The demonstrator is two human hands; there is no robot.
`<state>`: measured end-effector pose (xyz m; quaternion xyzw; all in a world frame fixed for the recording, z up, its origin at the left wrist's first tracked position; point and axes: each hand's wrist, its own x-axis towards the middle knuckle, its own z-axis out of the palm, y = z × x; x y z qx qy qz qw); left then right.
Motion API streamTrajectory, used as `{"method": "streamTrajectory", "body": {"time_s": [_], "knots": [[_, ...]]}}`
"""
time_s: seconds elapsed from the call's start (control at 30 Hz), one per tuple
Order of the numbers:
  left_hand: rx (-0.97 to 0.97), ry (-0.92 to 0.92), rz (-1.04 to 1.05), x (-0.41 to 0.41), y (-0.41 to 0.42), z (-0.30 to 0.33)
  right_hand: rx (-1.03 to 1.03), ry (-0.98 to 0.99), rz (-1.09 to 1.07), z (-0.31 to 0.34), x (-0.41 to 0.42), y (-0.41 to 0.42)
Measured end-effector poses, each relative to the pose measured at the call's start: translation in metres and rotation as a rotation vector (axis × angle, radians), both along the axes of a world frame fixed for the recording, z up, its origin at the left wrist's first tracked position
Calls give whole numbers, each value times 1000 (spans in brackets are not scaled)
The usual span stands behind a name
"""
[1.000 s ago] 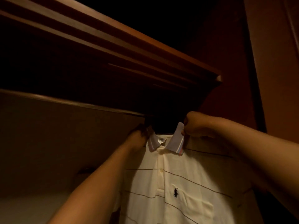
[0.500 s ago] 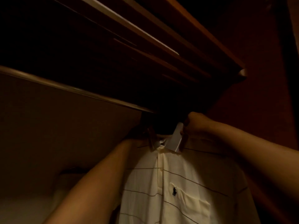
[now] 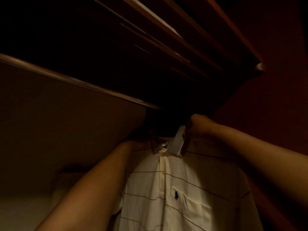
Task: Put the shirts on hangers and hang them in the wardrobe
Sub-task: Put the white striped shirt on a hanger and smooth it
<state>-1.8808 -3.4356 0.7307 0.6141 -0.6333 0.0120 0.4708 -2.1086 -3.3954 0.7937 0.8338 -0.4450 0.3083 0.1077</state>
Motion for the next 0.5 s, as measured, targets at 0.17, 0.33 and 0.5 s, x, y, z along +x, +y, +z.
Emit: {"method": "streamTrajectory", "body": {"time_s": [0.17,0.33,0.5], "knots": [[13,178,-130,-1,5,-9,-21,34,-16,-6,0,-3],[56,66,-125,-8,9,-13,-49,21,-47,-5,-7,-3],[27,39,-50,-17,21,-12,-104,-28,-11,-8,-16,7]]}}
